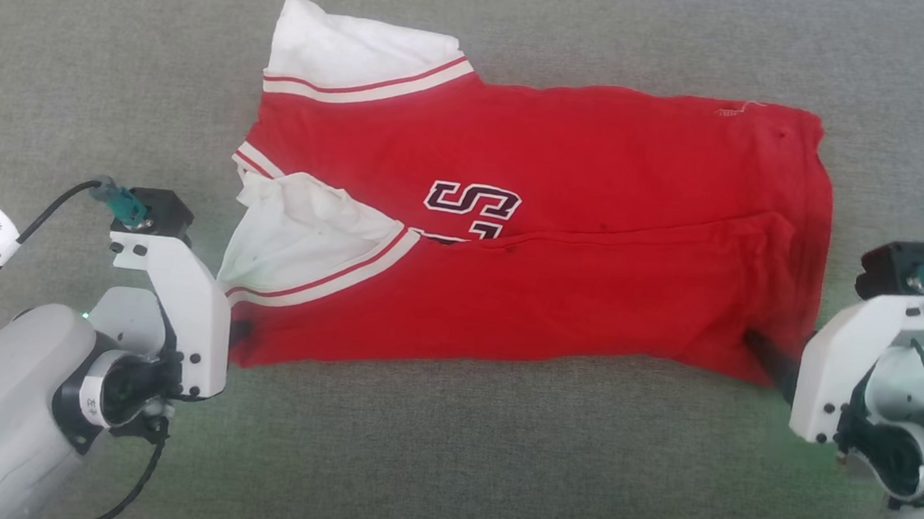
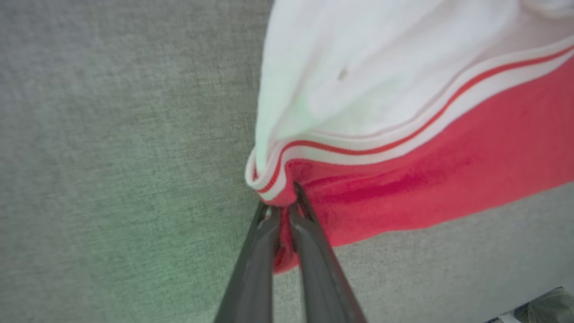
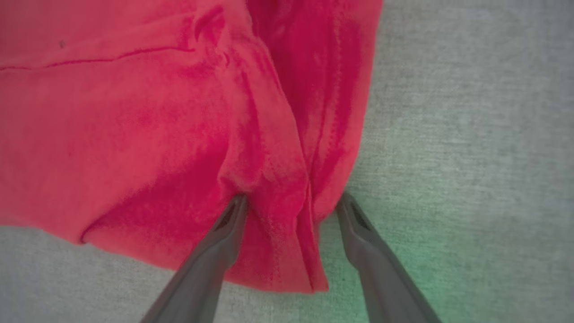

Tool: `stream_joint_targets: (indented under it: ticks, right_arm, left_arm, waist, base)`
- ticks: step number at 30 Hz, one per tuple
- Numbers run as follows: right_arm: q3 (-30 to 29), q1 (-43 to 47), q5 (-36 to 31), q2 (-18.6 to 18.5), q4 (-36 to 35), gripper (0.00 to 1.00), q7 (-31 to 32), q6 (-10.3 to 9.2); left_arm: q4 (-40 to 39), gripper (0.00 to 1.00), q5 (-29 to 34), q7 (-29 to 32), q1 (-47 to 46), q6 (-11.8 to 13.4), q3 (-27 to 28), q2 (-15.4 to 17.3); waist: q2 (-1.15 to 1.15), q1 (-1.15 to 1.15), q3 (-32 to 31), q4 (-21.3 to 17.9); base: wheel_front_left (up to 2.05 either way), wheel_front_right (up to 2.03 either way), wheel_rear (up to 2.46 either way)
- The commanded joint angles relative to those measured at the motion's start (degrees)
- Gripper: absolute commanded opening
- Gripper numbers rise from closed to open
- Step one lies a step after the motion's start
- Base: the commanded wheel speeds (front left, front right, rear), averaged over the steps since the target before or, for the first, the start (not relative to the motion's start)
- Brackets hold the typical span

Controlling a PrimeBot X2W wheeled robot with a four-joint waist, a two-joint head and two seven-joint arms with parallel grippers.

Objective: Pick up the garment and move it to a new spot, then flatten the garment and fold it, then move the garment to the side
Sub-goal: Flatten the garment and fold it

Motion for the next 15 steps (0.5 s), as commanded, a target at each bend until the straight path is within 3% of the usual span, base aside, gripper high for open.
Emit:
stream_joint_targets:
  ticks: [1, 7, 15]
  right_arm:
    - [1.19, 0.2, 0.73, 0.81, 1.93, 0.0, 0.89, 0.02]
    - [2.07, -1.34, 1.51, -1.61, 3.07, 0.0, 1.75, 0.01]
    - [2.78, -0.77, 3.88, -5.44, 0.31, 0.0, 4.86, -0.01]
  left_arm:
    - [1.01, 0.0, 0.01, 0.15, 1.18, -0.42, -1.62, -1.74]
    - [2.31, 0.0, -0.47, -0.37, 0.89, -1.27, -1.39, -2.54]
    - [0.48, 0.0, -1.15, 1.18, 1.61, -0.43, -0.79, 0.31]
  waist:
    - [0.0, 0.0, 0.24, 0.31]
    - [0.0, 0.0, 0.32, 0.96]
    - [0.0, 0.0, -0.61, 1.37]
  base:
    - [0.0, 0.0, 0.0]
    - [0.0, 0.0, 0.0]
    - [0.0, 0.0, 0.0]
